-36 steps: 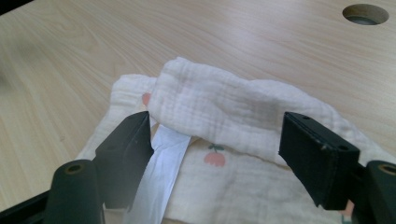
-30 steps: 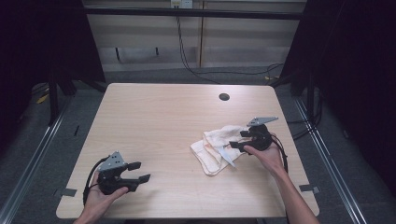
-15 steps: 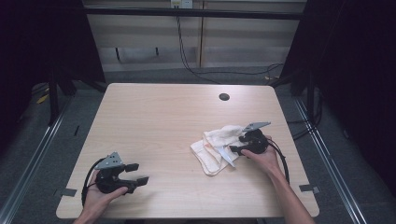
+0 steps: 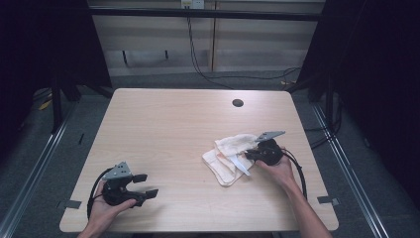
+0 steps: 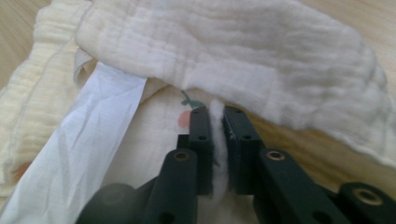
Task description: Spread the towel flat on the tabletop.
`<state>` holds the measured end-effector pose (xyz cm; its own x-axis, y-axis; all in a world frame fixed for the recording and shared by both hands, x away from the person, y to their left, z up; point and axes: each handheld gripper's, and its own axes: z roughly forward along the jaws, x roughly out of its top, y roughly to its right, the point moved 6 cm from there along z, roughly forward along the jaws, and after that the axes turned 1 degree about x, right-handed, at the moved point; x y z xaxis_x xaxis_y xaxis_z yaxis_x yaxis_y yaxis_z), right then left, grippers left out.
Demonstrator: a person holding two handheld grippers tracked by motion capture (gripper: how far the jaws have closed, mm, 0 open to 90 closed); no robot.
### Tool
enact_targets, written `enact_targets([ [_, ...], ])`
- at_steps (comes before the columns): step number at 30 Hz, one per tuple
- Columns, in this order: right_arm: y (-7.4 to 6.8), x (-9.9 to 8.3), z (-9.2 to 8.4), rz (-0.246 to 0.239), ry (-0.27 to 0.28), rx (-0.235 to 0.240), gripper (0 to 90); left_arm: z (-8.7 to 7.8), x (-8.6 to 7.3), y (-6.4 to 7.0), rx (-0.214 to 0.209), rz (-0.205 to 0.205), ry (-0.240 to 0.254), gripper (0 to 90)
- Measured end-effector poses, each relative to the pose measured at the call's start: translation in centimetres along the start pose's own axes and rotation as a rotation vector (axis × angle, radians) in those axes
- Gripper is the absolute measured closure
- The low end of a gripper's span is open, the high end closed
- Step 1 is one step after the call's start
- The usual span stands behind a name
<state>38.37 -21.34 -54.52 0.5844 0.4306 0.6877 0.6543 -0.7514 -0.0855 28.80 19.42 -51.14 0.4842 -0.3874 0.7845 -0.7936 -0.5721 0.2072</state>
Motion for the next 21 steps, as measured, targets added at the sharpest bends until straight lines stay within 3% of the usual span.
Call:
enact_targets([
  [2, -0.2, 0.0, 0.0, 0.017, -0.003, 0.017, 86.3, 0.0, 0.0, 0.0, 0.000, -0.001, 0.003, 25.2],
  [6, -0.7, 0.1, 0.1, 0.021, -0.007, 0.006, 87.3, -0.1, 0.1, 0.1, 0.005, 0.005, 0.008, 26.0],
  [8, -0.9, 0.2, 0.3, 0.008, -0.007, 0.012, 87.4, -0.2, 0.1, 0.1, 0.005, 0.003, 0.009, 26.0],
  [11, -1.5, 0.3, 0.5, 0.003, 0.001, 0.034, 87.4, -0.1, 0.0, -0.2, -0.008, -0.032, 0.011, 26.5],
  [13, -2.0, 0.4, 0.6, -0.007, -0.001, 0.044, 87.4, -0.1, 0.0, -0.4, 0.011, -0.037, 0.011, 28.2],
  [21, -3.7, 0.7, 1.1, -0.027, -0.005, 0.091, 87.3, -0.1, 0.0, -0.4, 0.022, -0.029, 0.002, 30.6],
])
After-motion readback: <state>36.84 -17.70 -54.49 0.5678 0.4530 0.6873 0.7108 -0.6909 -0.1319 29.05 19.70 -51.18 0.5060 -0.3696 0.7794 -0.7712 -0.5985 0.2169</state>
